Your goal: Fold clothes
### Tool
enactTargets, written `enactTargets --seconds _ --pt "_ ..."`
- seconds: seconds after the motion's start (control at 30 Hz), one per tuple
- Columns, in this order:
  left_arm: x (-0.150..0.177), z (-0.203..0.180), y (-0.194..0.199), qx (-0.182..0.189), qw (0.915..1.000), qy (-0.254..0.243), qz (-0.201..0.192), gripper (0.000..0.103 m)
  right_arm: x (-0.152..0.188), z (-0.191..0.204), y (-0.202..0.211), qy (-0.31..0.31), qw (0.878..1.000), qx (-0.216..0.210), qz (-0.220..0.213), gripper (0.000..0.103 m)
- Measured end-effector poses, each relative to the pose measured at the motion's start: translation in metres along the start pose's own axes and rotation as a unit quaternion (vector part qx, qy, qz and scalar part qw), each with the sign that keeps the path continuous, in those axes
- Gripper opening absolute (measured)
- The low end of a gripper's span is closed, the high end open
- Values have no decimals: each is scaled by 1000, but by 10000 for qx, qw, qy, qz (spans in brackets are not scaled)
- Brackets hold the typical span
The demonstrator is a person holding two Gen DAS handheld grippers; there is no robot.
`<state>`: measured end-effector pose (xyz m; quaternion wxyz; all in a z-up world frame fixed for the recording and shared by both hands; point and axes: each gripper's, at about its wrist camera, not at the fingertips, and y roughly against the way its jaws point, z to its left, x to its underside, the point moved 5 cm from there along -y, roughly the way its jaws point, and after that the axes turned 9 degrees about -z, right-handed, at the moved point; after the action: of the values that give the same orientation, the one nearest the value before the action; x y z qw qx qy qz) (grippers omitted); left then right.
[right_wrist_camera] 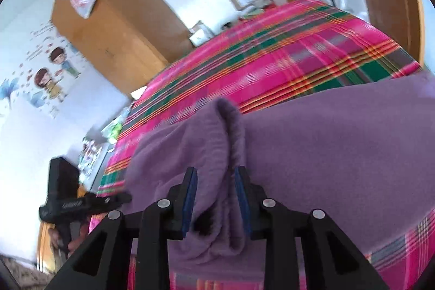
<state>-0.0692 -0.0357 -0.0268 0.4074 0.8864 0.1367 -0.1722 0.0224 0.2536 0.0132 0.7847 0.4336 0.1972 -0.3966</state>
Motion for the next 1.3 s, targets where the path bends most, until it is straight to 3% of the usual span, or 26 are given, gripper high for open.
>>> enactTargets --seconds 0.2,0.3,0.4,0.57,0.7,0.87,0.93,1.13,1.3 --pt "7 -2 -2 32 10000 -25 74 37 26 10 -2 501 9984 56 250 30" --pt "9 -2 0 54 10000 8 82 37 30 18 2 884 9958 202 157 13" --pt "10 -4 1 57 10000 -4 68 37 26 26 12 1084 9939 226 31 10" --pt "13 -2 3 -28 10000 25 60 37 16 22 27 584 9982 -128 14 10" --pt "15 1 6 -63 9999 56 66 37 30 0 14 425 9976 378 397 10" --pt "17 2 8 -76 9999 53 89 37 31 -4 12 398 9969 524 432 12" --pt "17 2 8 -78 9999 48 99 37 28 -4 13 462 9962 595 444 21" --pt "17 0 7 -85 9999 34 128 37 -14 11 5 708 9967 389 -61 24" --pt "16 -1 7 -88 9999 33 141 37 -39 -1 -33 290 9990 319 94 26"
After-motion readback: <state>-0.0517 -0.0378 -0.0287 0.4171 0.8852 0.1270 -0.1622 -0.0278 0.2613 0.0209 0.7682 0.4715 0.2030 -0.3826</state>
